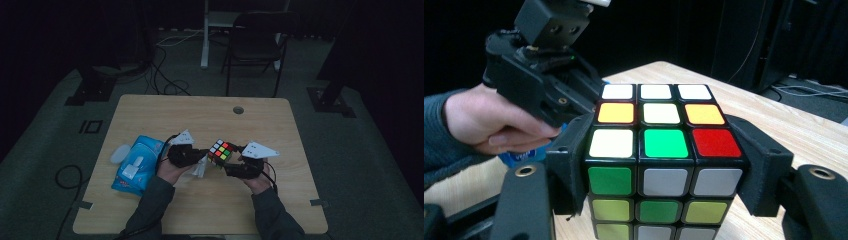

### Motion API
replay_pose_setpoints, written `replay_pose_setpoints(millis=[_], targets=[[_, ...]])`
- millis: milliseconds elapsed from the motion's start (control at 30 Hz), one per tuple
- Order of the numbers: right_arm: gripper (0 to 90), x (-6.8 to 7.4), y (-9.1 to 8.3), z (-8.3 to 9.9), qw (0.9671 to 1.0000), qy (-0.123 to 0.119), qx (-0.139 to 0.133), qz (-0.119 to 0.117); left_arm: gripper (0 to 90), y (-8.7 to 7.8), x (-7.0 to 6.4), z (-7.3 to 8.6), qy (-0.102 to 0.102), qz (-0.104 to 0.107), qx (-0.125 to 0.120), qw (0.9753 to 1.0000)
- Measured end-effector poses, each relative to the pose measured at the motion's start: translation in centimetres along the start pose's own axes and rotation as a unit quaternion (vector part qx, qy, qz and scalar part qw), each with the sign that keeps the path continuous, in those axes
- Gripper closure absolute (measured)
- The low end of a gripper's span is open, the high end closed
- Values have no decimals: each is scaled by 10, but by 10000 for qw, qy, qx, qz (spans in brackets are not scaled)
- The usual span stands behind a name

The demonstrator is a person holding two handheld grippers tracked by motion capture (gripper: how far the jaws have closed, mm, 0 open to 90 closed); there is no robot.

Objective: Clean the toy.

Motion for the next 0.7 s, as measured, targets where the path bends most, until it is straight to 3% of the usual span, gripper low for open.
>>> replay_pose_setpoints(millis=[400,700], targets=[[341,-7,-3,-3,9988,396,-268,57,892,-4,-1,3,-104,43,-261,9996],[341,-16,-7,-3,9973,636,-338,167,891,-9,-6,1,-8,113,-426,9990]])
Point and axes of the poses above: each handheld gripper's, and its own axes: y roughly forward along the jaws, z roughly out of its underside, x roughly to its left, the point moved 2 cm from there along y, roughly forward along the jaws, and after that the axes turned 8 degrees about x, right-handed, at the moved point
